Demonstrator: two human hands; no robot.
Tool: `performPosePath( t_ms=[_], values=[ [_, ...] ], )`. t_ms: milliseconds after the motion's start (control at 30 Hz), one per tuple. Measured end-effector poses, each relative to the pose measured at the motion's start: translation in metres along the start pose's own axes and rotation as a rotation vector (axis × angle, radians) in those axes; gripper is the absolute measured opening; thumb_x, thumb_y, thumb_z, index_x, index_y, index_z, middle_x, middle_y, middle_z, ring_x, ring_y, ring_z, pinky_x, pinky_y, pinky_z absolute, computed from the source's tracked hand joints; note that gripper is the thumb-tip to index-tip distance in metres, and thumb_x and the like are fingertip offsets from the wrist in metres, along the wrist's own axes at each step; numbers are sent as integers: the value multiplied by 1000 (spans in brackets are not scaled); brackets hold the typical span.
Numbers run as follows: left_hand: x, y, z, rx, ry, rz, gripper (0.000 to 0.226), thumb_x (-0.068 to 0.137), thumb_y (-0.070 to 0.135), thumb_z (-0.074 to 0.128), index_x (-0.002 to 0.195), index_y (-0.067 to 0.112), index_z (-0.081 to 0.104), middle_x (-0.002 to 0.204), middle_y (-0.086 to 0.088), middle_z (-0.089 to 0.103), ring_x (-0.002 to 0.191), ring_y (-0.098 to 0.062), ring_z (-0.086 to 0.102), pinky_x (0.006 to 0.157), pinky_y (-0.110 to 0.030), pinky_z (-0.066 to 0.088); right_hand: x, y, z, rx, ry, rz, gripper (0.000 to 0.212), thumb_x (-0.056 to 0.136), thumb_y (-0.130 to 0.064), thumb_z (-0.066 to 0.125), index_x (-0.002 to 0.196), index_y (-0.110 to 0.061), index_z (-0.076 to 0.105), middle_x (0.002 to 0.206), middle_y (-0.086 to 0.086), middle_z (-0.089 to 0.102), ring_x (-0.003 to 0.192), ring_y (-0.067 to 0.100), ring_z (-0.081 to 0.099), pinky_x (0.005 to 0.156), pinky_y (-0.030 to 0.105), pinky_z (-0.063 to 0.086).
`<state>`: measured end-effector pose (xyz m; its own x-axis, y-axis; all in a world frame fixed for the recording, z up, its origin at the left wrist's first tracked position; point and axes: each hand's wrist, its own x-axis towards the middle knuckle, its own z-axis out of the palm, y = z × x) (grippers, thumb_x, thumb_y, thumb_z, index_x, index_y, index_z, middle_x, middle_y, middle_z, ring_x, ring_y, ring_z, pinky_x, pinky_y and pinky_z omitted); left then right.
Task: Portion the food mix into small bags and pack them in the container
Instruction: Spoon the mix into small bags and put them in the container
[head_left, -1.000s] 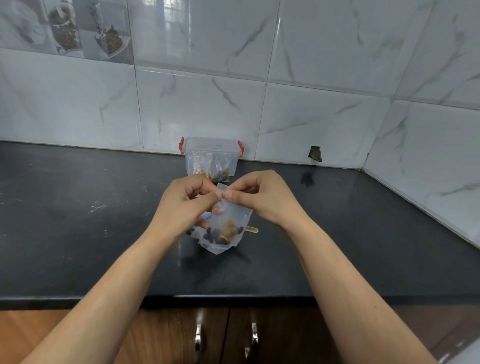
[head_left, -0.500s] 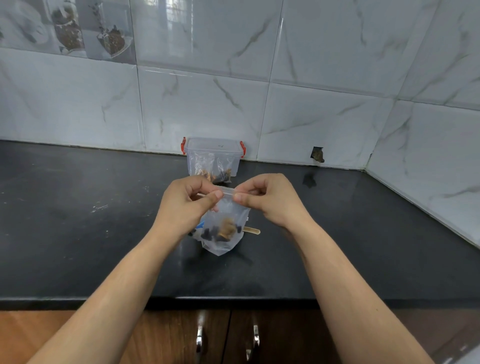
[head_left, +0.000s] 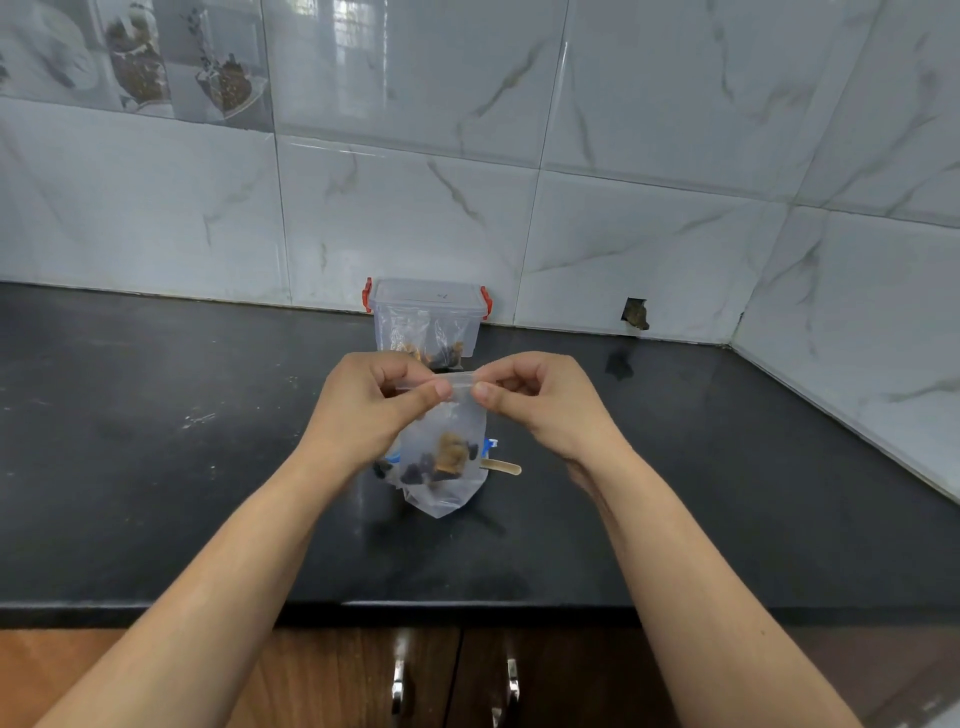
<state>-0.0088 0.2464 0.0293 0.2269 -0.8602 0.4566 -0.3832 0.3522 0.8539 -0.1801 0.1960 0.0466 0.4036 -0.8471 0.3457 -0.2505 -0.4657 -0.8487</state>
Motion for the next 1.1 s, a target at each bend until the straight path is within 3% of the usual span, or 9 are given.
performPosePath(
  t_ms=[100, 233, 367, 500, 600, 767, 900, 1000, 1100],
  values=[
    [6, 2, -4, 9, 14, 7, 10, 80, 14, 73, 70, 16, 71, 69, -8, 69, 62, -10, 56, 62, -23, 45, 5, 1, -2, 66, 9, 27, 17, 85, -10, 70, 76, -25, 71, 71, -8, 68, 67, 1, 60, 69, 16, 47],
    [26, 7, -4, -64, 15, -47, 7, 79, 16, 74, 73, 15, 70, 59, 9, 65, 52, 1, 53, 50, -14, 41, 23, -5, -2, 138, 101, 72, 12, 83, -6, 69, 75, -15, 73, 63, -7, 64, 50, -6, 51, 52, 5, 38],
    [55, 9, -7, -180, 52, -124, 2, 83, 12, 70, 81, 11, 69, 74, -5, 67, 56, 0, 59, 46, -15, 45, 55, -9, -5, 159, 206, 92, 10, 84, -3, 67, 80, -9, 74, 66, -7, 65, 45, -10, 51, 44, 2, 35],
    [92, 0, -8, -48, 52, -102, 8, 84, 10, 69, 76, 11, 68, 72, -2, 68, 57, 1, 61, 47, -16, 45, 91, -4, -5, 149, 244, 104, 16, 83, -6, 68, 71, -16, 72, 65, -8, 64, 52, -2, 50, 41, 3, 33],
    [123, -15, -7, 124, 26, -105, 12, 80, 14, 74, 70, 15, 67, 70, -4, 70, 61, -11, 60, 56, -23, 43, 116, 12, -2, 180, 270, 156, 13, 82, -6, 69, 72, -14, 72, 54, -12, 59, 54, 5, 48, 38, 4, 30],
    [160, -60, 2, 131, 37, -187, 19, 73, 16, 80, 64, 12, 64, 60, -5, 65, 51, 11, 54, 63, -22, 44, 153, 55, 11, 197, 252, 270, 3, 83, -11, 70, 83, -12, 73, 66, -8, 63, 56, 6, 50, 37, 4, 31],
    [177, -99, 12, 143, 25, -266, 9, 83, 16, 72, 76, 16, 66, 72, -5, 67, 67, -12, 63, 49, -24, 47, 181, 89, 19, 220, 223, 351, 7, 84, -12, 69, 90, -11, 73, 79, -4, 68, 63, 8, 58, 37, 6, 34],
    [185, -115, 17, 202, 42, -247, 4, 85, 12, 68, 82, 14, 70, 73, 0, 65, 54, 1, 59, 46, -19, 51, 193, 109, 21, 214, 216, 389, 6, 85, -14, 68, 83, -18, 72, 76, -6, 69, 62, 7, 58, 42, 14, 36],
    [198, -129, 20, 299, 90, -204, 3, 82, 14, 71, 81, 15, 73, 72, 7, 67, 58, -1, 59, 58, -26, 57, 210, 127, 26, 204, 213, 406, 10, 87, -15, 68, 80, -21, 70, 77, -6, 69, 63, 5, 58, 48, 19, 39]
  ],
)
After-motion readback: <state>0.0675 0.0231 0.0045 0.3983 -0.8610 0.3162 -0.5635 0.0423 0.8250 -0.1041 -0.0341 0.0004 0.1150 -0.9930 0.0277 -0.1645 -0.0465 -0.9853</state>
